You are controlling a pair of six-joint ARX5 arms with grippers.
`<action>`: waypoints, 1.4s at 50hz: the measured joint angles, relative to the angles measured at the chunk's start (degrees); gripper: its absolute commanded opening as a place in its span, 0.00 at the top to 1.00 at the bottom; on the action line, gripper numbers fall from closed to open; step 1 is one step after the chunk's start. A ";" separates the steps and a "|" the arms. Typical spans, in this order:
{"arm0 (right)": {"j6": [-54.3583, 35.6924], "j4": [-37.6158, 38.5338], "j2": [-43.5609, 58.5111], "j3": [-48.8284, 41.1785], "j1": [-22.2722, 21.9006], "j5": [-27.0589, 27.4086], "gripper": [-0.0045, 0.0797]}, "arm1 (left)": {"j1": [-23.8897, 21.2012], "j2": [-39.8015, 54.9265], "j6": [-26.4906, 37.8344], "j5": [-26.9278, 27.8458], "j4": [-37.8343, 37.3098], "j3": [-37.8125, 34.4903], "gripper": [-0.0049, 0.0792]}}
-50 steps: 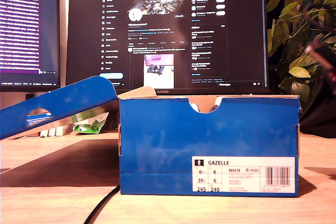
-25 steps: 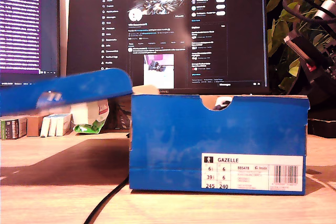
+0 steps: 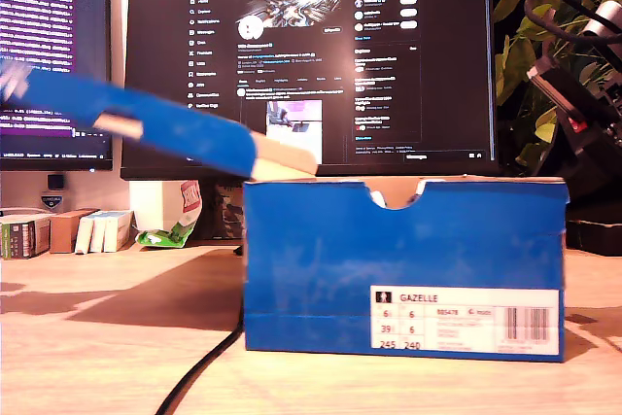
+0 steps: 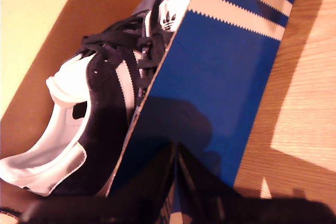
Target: Close the blue shoebox by pushing the lid with your left arm and holding the box in place with your right arm
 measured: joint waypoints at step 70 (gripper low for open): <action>-2.34 -9.18 0.00 11.32 -0.87 -13.77 0.96 | -29.90 -0.33 -3.56 -20.63 6.43 3.58 0.96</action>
